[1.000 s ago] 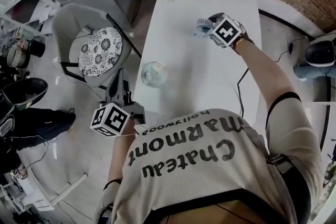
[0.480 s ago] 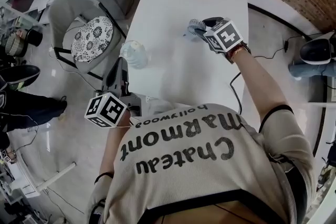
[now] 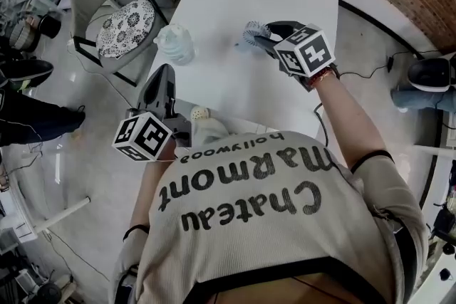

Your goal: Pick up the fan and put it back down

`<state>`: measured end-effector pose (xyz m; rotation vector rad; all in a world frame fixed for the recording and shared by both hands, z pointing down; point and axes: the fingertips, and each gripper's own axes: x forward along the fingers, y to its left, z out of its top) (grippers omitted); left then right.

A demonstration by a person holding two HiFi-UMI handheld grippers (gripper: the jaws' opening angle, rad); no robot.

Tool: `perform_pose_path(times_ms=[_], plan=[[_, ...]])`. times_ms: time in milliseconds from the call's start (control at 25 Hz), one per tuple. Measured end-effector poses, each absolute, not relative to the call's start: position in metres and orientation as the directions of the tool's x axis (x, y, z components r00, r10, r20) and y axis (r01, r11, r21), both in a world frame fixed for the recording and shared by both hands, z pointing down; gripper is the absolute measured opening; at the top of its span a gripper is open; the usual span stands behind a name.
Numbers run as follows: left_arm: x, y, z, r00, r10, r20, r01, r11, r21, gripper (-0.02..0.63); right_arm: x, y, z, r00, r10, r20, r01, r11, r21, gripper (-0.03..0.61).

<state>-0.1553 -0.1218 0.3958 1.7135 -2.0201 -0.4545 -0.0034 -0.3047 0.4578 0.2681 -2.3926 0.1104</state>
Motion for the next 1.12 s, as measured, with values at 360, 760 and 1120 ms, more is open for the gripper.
perform_pose_path(times_ms=[360,760,1120], plan=[[-0.146,-0.075,0.405,-0.211,-0.968,0.138,-0.816,0.252,0.52,0.002,-0.021,-0.248,0.448,-0.772,-0.065,0.633,-0.113,0.993,-0.035,0.176],[-0.152,-0.018,0.416,-0.315,-0.934,0.169,-0.777,0.356,0.519,0.002,-0.051,-0.199,0.452,-0.762,0.024,0.648,0.019,1.0,-0.014,0.175],[-0.172,0.013,0.418,-0.365,-0.913,0.182,-0.75,0.404,0.524,0.002,-0.079,-0.167,0.477,-0.71,0.045,0.703,0.096,0.995,0.033,0.173]])
